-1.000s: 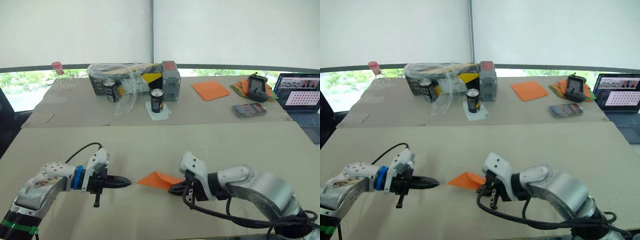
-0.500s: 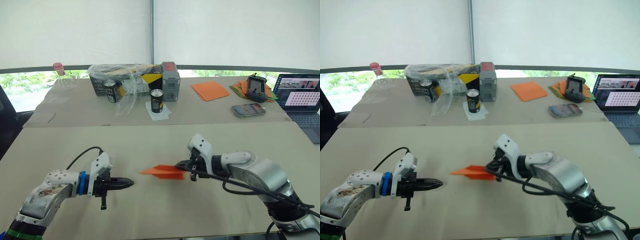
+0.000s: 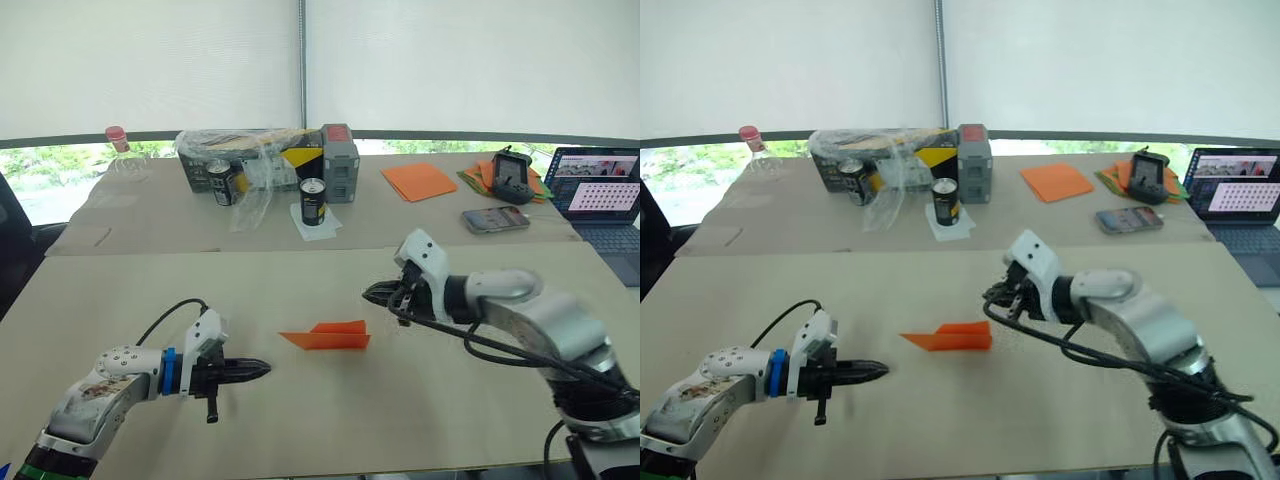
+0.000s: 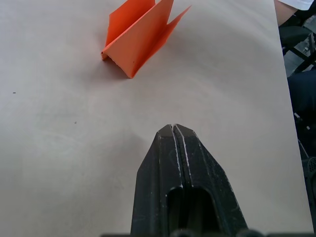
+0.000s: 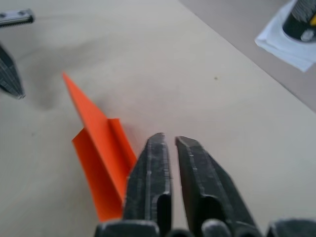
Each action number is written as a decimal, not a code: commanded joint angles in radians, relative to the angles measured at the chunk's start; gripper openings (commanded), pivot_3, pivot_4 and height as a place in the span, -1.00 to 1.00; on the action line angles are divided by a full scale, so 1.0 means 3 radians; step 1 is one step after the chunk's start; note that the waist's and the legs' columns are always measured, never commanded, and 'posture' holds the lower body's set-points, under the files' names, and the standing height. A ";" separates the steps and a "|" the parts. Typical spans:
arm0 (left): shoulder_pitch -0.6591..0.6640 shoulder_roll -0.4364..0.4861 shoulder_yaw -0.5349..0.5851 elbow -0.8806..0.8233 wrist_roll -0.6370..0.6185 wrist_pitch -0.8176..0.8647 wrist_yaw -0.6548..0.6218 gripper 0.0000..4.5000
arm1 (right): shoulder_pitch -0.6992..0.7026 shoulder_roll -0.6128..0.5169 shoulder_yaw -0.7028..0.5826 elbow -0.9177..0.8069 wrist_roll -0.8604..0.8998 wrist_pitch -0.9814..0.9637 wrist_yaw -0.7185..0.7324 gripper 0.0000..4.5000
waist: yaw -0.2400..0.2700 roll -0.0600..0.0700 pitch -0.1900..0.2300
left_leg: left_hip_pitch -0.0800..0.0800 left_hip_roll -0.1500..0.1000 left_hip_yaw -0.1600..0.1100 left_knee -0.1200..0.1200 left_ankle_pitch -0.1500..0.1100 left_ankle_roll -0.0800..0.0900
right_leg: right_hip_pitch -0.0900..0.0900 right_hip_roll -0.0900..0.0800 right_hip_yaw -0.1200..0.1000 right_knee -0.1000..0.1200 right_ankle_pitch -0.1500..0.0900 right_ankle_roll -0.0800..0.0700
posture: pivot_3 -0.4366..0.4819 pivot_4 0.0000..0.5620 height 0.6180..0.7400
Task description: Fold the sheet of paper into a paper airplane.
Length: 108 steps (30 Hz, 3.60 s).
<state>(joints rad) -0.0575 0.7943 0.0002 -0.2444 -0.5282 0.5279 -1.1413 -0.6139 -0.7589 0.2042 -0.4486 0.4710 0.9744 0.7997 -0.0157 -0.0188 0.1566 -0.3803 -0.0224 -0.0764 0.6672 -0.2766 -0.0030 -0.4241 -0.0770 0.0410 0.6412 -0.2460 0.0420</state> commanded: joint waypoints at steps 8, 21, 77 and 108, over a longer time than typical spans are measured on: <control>-0.0116 -0.0041 -0.0086 0.0025 0.0080 -0.0110 -0.0052 -1.00 | -0.0614 0.0217 0.1121 0.0408 -0.0747 -0.0351 0.0319 0.01 | -0.0023 0.0000 0.0000 | -0.0002 -0.0001 0.0002 0.0010 0.0000 0.0000 | -0.0004 0.0000 0.0001 0.0009 0.0000 0.0000 | -0.05 -0.47 0.99; -0.0001 -0.0048 -0.0049 -0.0047 0.0063 -0.0126 0.0051 -1.00 | -0.0657 0.0386 0.1182 0.0409 -0.0859 -0.0299 0.0507 0.01 | -0.0001 0.0000 0.0000 | -0.0012 -0.0001 0.0000 0.0032 -0.0001 0.0000 | -0.0006 -0.0002 0.0000 0.0016 0.0000 0.0000 | -0.05 -0.47 0.99; -0.0705 -0.0975 -0.0198 0.0203 0.0110 -0.0519 0.0377 -1.00 | -0.1561 -0.0140 -0.0663 0.5360 -0.1699 -0.1802 -0.0528 -0.99 | -0.0082 0.0003 -0.0001 | -0.0011 -0.0001 0.0069 0.0039 -0.0004 0.0006 | -0.0004 -0.0002 0.0028 0.0018 0.0005 0.0008 | -0.05 -0.47 0.99; -0.0810 -0.0576 -0.0044 0.0473 0.0234 -0.0164 0.0484 -1.00 | 0.1775 -0.0125 -0.2025 -0.0717 -0.0129 -0.0572 0.0461 0.98 | 0.0047 0.0016 0.0003 | -0.0015 -0.0005 0.0028 0.0054 -0.0009 0.0016 | 0.0006 -0.0006 0.0021 0.0017 0.0011 0.0020 | -0.05 -0.47 0.99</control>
<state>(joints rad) -0.3029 0.6219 -0.0366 -0.0731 -0.4523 0.4990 -0.9988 -0.1144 -0.8098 -0.3728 -0.6116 0.4474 0.8587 0.9778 -0.0016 -0.0139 0.1575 -0.3837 -0.0244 -0.0679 0.6838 -0.2794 0.0018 -0.4216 -0.0793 0.0476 0.6454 -0.2425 0.0483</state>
